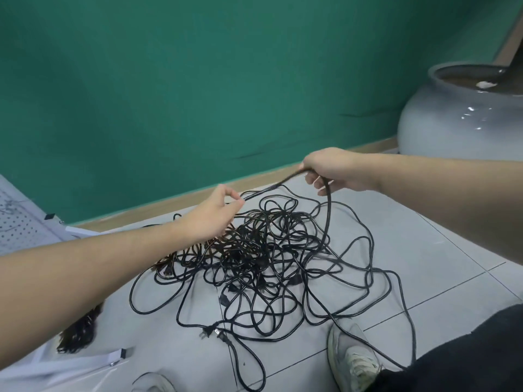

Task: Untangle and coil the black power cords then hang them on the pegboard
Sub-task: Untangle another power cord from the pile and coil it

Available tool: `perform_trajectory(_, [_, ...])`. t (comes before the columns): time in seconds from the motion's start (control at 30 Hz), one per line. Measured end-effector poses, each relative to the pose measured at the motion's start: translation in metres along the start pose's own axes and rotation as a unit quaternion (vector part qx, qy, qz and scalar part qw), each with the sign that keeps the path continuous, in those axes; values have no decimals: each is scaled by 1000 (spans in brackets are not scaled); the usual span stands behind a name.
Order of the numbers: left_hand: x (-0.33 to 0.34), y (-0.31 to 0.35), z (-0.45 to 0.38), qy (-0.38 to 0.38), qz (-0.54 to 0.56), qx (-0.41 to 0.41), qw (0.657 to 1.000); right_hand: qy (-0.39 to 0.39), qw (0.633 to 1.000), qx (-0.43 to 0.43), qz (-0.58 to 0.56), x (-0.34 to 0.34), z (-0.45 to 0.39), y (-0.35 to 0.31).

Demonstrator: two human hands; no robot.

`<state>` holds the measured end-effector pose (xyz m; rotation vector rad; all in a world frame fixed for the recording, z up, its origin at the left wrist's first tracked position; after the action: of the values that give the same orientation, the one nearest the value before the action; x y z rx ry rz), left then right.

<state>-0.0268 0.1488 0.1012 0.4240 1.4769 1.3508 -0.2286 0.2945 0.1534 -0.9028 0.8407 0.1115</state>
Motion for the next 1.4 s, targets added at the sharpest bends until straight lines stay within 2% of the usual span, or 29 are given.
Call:
perform_trajectory(0.07, [-8, 16, 4, 32, 16, 13, 999, -11, 990, -32, 138, 5, 7, -9])
perform_trajectory(0.13, [-10, 36, 8, 53, 32, 17, 998, -43, 970, -82, 226, 17, 21, -27])
perform_trajectory(0.27, [-5, 67, 21, 46, 72, 36, 996, -90, 948, -185, 244, 49, 45, -68])
perform_trajectory(0.47, [-8, 65, 35, 20, 162, 84, 983, -90, 963, -234, 100, 60, 56, -88])
perform_trajectory(0.57, [-11, 55, 47, -45, 197, 84, 976, -95, 965, -244, -9, 57, 63, -95])
perform_trajectory(0.67, [-7, 43, 58, -93, 123, 83, 985, -122, 955, -236, -134, 55, 67, -100])
perform_trajectory(0.73, [-6, 36, 58, -81, 26, 88, 992, -124, 948, -228, -183, 53, 67, -99])
perform_trajectory(0.83, [-16, 15, 56, -39, -71, 50, 995, -117, 949, -213, -202, 48, 68, -93])
perform_trajectory(0.97, [-39, 10, 62, 3, -120, 53, 991, -84, 964, -201, -153, 33, 66, -84])
perform_trajectory(1.07, [-61, 24, 67, 54, -165, 89, 981, -99, 969, -217, -61, 30, 66, -76])
perform_trajectory(1.2, [-73, 33, 75, 46, -126, 75, 988, -117, 969, -214, 28, 36, 67, -75])
perform_trajectory(1.3, [-71, 54, 83, 71, -172, 118, 975, -132, 963, -220, 88, 46, 74, -93])
perform_trajectory(1.4, [-63, 64, 86, 67, -176, 99, 977, -136, 949, -245, 142, 64, 84, -118])
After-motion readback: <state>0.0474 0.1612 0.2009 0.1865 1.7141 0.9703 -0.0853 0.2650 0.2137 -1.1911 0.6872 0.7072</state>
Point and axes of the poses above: each hand's wrist, its own z-axis away from the middle knuckle, its own x-axis out of the palm, y = z × x, the point moved 5 cm from there along -z, towards the middle knuckle, and after that the axes turned 13 degrees about z, right-handed, at the moved point
